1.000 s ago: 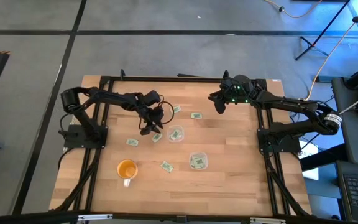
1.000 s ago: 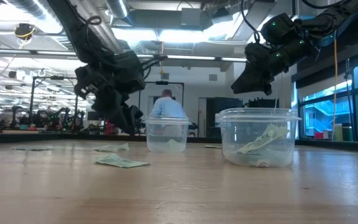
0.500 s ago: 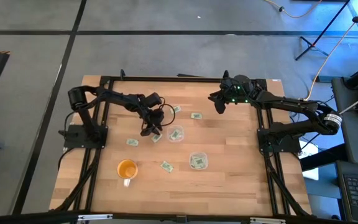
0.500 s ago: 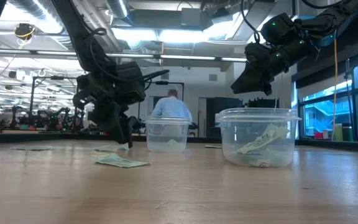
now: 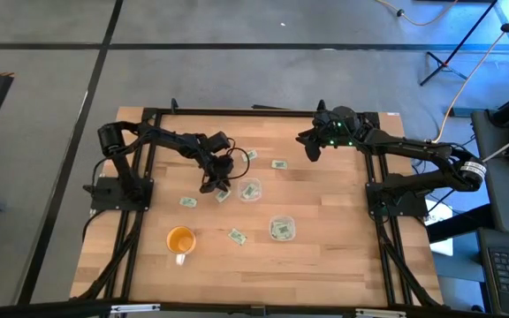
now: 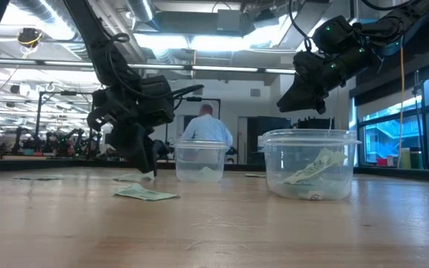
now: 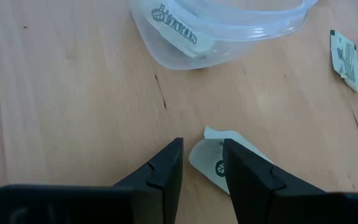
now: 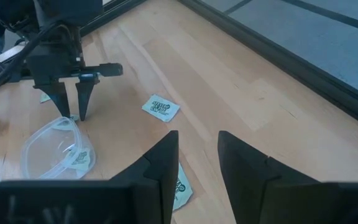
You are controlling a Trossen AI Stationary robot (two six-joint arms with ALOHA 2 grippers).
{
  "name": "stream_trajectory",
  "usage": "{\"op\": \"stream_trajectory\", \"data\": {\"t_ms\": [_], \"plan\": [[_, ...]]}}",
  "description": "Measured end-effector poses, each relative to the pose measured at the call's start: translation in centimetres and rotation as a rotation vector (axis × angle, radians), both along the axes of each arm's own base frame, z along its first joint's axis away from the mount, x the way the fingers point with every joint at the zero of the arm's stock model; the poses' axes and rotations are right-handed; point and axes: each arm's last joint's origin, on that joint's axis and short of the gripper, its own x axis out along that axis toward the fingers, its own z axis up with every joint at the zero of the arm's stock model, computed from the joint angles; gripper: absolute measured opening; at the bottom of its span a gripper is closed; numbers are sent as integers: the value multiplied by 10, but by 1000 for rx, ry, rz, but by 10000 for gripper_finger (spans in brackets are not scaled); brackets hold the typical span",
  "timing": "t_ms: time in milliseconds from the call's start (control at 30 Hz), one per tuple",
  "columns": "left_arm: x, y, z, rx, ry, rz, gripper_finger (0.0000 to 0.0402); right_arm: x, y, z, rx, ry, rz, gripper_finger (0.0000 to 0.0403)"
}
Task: Pick and place Stevia / Truvia into bins
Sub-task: Put the green stevia packet into the top transparent container
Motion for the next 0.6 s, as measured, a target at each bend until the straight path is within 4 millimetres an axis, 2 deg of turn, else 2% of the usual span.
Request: {"op": "stream_trajectory", "data": {"t_ms": [333, 600], "plan": [[-2, -1, -1, -9, 21, -6, 81, 0, 0, 0, 0, 0, 1, 116], [-3, -1, -2, -2, 29, -1, 32, 0, 0, 0, -1, 1, 1, 116]]}}
